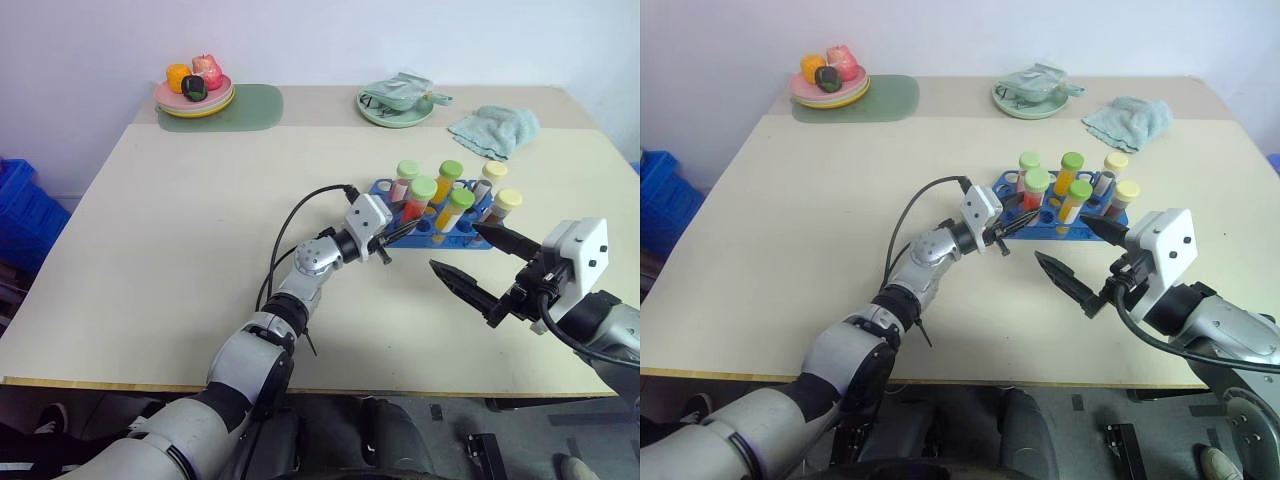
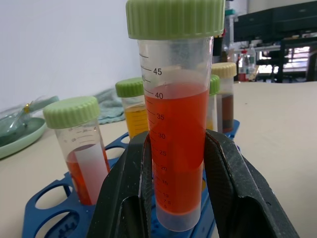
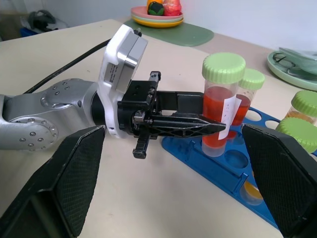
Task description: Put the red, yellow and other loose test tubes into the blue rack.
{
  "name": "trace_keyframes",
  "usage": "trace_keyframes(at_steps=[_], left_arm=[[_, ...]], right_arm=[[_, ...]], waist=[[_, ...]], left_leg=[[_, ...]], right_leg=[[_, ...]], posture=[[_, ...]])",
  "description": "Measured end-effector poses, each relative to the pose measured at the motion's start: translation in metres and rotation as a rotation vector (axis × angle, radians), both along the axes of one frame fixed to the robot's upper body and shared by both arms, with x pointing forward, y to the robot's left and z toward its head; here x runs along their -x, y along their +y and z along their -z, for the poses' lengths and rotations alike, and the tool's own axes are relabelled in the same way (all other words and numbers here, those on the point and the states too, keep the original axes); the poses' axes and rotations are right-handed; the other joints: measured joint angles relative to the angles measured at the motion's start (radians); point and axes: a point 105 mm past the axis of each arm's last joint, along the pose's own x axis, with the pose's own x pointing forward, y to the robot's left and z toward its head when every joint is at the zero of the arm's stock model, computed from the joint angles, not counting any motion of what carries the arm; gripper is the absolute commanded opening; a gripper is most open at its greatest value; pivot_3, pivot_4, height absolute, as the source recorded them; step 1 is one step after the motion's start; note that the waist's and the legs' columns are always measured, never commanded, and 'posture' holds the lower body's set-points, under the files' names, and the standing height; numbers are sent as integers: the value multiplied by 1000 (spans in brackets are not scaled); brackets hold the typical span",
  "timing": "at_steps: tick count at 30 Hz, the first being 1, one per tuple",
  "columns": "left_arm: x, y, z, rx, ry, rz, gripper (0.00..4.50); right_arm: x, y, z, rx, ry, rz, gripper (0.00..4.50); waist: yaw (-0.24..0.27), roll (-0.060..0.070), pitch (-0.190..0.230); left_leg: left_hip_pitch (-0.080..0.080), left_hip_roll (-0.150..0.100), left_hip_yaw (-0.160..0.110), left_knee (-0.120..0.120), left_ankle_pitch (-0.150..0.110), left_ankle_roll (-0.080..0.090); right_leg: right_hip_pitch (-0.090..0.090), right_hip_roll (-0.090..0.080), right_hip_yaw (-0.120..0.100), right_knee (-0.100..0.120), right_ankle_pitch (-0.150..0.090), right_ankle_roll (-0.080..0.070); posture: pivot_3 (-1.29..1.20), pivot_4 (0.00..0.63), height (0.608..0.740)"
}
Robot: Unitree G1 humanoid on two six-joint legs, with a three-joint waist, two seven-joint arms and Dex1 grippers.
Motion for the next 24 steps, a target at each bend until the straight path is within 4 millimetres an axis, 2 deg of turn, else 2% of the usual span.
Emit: trace_keyframes(at_steps=[24], left_arm=[[-4,1,1,8,39,-15,1187]], right_arm=[[-5,2,1,8,-5,-1,4500]], waist=[[0,0,0]], left_leg=[[0,0,0,0,0,0]], right_leg=[[0,0,0,0,0,0]], posture=[[0,150,740]])
